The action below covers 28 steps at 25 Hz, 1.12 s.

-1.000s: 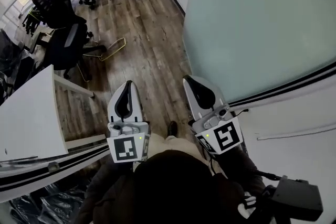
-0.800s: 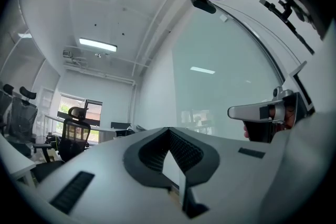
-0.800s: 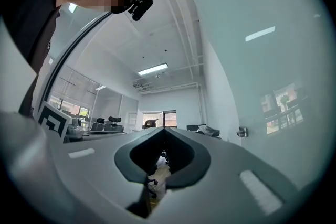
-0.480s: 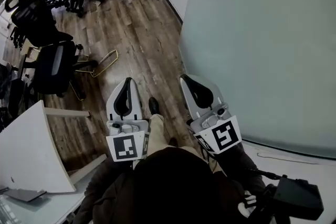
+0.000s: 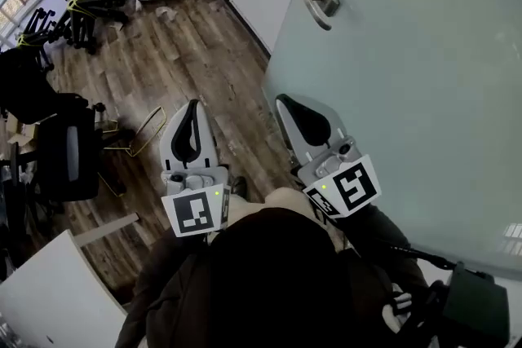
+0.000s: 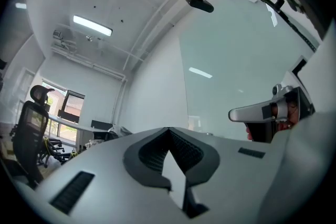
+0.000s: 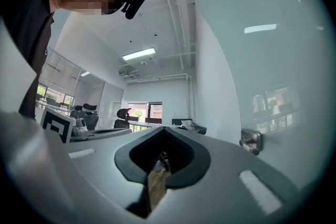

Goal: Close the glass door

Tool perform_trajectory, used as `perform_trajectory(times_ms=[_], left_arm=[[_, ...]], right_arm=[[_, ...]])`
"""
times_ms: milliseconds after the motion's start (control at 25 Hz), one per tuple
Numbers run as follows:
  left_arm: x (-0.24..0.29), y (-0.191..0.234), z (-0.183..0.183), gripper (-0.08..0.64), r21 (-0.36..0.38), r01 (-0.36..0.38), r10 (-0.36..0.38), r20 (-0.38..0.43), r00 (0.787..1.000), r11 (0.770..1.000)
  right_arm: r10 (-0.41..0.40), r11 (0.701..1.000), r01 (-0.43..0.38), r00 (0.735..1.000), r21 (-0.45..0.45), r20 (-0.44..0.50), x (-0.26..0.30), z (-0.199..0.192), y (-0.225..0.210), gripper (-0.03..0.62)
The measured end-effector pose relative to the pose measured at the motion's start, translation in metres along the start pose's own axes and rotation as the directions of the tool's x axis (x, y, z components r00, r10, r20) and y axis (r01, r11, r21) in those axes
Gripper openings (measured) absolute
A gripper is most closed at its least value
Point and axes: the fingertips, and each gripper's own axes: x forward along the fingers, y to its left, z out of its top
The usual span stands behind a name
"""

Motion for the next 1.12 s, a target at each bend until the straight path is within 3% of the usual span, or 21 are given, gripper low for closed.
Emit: perform_trajectory(times_ms=[240, 360, 480, 680, 760, 920, 1120], left_arm=[[0.049, -0.005, -0.019, -0.004, 0.011, 0.108, -0.108, -0.034, 0.994, 0.994], [0.073, -0.002, -0.025, -0.005, 0.015, 0.127, -0.127, -0.044, 0.991, 0.992], [0.104, 0.0, -0.026, -0.003, 0.011, 0.134, -0.134, -0.058, 0.989, 0.991], [0.146, 0.001, -0.038, -0.004, -0.001, 0.138, -0.137, -0.092, 0.986, 0.99], [0.161, 0.002, -0.048, -0.003, -0.013, 0.134, -0.135, -0.111, 0.985, 0.991], [0.178, -0.002, -0.06, -0.003, -0.021, 0.141, -0.143, -0.131, 0.981, 0.99], [0.182, -0.007, -0.058, -0.003, -0.025, 0.156, -0.158, -0.118, 0.98, 0.987]], right_arm=[[-0.192, 0.98, 0.189, 0.981, -0.06, -0.038, 0.019, -0.003, -0.088, 0.0], [-0.262, 0.963, 0.253, 0.959, -0.094, -0.107, 0.035, -0.015, -0.133, 0.091], [-0.318, 0.946, 0.297, 0.927, -0.126, -0.199, 0.055, -0.034, -0.171, 0.092], [-0.361, 0.932, 0.334, 0.875, -0.14, -0.322, 0.079, -0.066, -0.211, 0.123], [-0.398, 0.916, 0.356, 0.856, -0.183, -0.329, 0.082, -0.068, -0.22, 0.053], [-0.392, 0.918, 0.337, 0.849, -0.209, -0.355, 0.083, -0.071, -0.218, 0.041], [-0.395, 0.918, 0.343, 0.839, -0.199, -0.374, 0.081, -0.075, -0.216, 0.13]])
